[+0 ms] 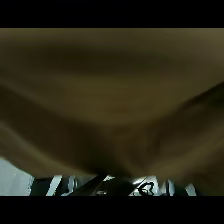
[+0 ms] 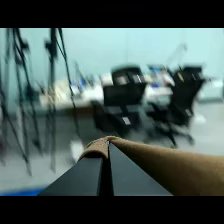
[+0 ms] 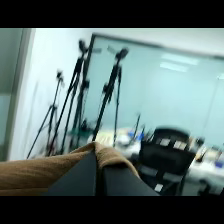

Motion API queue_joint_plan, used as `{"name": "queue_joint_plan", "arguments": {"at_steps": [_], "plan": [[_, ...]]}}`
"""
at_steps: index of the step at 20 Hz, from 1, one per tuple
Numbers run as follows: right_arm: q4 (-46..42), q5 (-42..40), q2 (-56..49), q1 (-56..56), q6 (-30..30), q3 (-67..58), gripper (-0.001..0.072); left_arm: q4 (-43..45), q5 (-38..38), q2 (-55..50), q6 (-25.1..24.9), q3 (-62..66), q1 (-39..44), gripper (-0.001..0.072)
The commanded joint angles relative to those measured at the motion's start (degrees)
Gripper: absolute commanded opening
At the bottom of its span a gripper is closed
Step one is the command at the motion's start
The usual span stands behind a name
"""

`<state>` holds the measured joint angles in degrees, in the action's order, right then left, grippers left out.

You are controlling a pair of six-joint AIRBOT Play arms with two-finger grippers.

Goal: Fold the shirts.

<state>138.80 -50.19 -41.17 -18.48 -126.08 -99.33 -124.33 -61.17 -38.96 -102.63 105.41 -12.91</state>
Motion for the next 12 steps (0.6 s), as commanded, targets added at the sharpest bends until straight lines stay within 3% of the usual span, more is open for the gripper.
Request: {"name": "queue_joint_plan", "arguments": {"at_steps": [1, 4, 7, 10, 12], "plan": [[2.9, -8.0, -8.9, 1.5, 0.0, 5.9, 0.0018, -10.4, -4.8, -10.3, -4.3, -7.2, 0.0, 0.0016], [2.6, -4.6, -17.9, 7.0, -2.0, 19.0, 0.0019, -10.2, -3.4, -19.5, -9.1, -19.9, 3.0, 0.0015], [2.6, 4.5, -31.1, 10.1, -3.2, 27.8, 0.0018, -10.2, 5.7, -31.2, -15.0, -32.0, 6.4, 0.0016], [4.0, 12.6, -46.7, 11.2, -4.5, 27.8, 0.0018, -10.3, 14.2, -46.7, -19.0, -35.1, 7.4, 0.0015], [5.6, 14.7, -56.0, 11.1, -4.4, 24.7, 0.0018, -10.4, 14.0, -58.5, -19.0, -30.9, 6.6, 0.0015]]}}
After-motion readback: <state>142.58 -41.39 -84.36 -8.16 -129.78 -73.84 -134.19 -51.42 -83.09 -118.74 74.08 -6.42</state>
